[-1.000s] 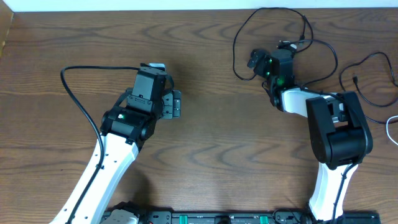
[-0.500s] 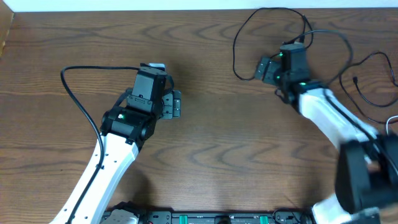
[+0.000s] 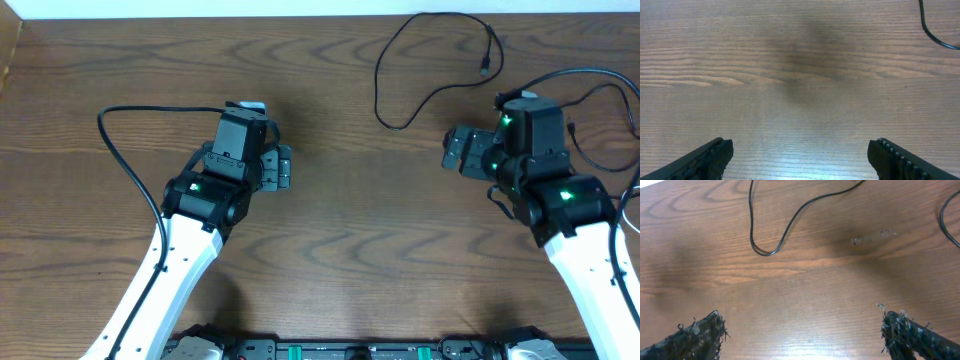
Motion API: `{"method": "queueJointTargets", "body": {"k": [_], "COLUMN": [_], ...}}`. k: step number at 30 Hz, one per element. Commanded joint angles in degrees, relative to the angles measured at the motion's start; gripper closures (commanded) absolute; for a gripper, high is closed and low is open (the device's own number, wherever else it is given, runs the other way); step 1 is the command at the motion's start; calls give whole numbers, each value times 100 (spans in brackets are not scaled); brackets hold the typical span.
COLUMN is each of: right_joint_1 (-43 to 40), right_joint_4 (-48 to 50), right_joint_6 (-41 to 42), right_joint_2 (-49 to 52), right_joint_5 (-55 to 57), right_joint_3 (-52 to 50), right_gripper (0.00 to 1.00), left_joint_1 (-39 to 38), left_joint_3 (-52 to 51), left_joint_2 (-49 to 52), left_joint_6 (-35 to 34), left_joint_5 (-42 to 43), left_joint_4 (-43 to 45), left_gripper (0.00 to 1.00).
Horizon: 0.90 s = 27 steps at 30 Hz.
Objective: Untangle cables
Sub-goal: 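Lift the right gripper away from the cables and hold above the right side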
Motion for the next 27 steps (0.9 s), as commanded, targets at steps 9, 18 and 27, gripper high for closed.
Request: {"method": "queueJointTargets", "body": {"k": [9, 18, 27], "right_joint_1": [15, 17, 17], "right_joint_4": [-417, -608, -608], "right_joint_6": [-79, -76, -76], "right_joint_2": [-90, -90, -90], "right_joint_5": [555, 835, 835], "right_joint_3": [11, 11, 11], "right_gripper": [1, 1, 1], "left_joint_1": [24, 24, 24], "left_joint_3": [94, 94, 94], "left_joint_2": [-2, 0, 0], "left_joint_6": [-9, -9, -9], "left_joint_5": [-57, -57, -57], "left_joint_4": [-20, -20, -20], "left_gripper": [9, 9, 9]}}
